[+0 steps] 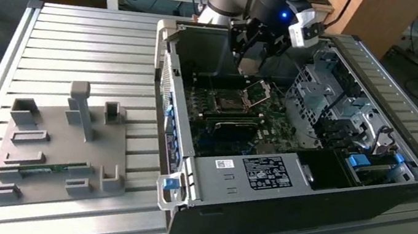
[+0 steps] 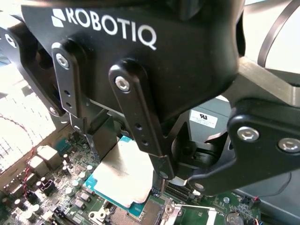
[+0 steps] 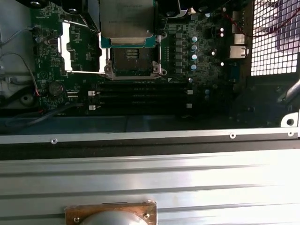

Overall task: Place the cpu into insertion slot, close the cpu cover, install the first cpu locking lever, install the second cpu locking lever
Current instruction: 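Place the cpu into insertion slot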

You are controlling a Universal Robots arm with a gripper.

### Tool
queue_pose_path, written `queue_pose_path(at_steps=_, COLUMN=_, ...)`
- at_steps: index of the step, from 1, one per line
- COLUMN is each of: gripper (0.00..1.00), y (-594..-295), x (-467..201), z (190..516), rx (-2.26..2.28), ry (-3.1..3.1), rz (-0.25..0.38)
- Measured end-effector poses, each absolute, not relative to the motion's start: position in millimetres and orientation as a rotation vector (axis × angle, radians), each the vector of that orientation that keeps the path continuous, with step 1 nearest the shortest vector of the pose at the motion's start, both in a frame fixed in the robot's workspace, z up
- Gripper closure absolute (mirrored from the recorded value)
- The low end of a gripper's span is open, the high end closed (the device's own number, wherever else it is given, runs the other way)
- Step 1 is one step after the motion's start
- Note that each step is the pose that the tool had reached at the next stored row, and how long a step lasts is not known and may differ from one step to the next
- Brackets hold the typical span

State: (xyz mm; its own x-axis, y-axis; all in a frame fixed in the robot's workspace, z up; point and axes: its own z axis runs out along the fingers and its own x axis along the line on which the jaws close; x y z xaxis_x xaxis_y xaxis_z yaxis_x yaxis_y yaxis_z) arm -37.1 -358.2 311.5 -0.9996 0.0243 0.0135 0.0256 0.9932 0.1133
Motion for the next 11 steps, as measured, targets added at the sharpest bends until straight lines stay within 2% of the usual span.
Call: queue_pose_path(at_steps=11, gripper=0.46, y=-358.2, x=-37.1, z=309.2, rx=-0.039, ry=-3.124, rz=-0.178)
